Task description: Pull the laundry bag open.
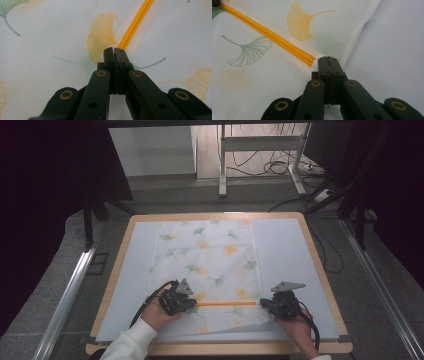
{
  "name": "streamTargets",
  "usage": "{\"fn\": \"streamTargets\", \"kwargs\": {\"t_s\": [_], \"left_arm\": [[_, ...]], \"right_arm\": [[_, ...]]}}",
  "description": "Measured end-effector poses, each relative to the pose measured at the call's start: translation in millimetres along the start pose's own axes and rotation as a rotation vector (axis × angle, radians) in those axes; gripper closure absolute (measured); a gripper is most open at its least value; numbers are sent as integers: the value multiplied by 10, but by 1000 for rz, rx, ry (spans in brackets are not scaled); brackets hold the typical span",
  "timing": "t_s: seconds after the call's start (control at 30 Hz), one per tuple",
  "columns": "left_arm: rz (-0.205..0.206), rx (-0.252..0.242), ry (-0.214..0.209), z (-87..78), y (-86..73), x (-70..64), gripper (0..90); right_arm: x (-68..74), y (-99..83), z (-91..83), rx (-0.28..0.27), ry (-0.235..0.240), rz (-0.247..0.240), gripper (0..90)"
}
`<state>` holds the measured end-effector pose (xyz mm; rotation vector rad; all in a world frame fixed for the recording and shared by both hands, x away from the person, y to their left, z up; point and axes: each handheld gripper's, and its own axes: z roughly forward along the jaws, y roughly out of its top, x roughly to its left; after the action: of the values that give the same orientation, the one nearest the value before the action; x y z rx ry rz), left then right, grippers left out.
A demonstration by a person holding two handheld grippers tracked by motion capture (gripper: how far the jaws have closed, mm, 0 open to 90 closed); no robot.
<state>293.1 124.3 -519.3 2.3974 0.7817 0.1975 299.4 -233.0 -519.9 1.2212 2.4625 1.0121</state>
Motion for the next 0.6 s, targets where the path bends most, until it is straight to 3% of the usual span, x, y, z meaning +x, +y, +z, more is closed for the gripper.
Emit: {"fn": "streamTargets", "kwargs": {"t_s": [0.6], "left_arm": [[-32, 1, 26, -112, -162, 80, 900]], "right_arm": [[0, -1, 1, -1, 0, -2, 898]]}}
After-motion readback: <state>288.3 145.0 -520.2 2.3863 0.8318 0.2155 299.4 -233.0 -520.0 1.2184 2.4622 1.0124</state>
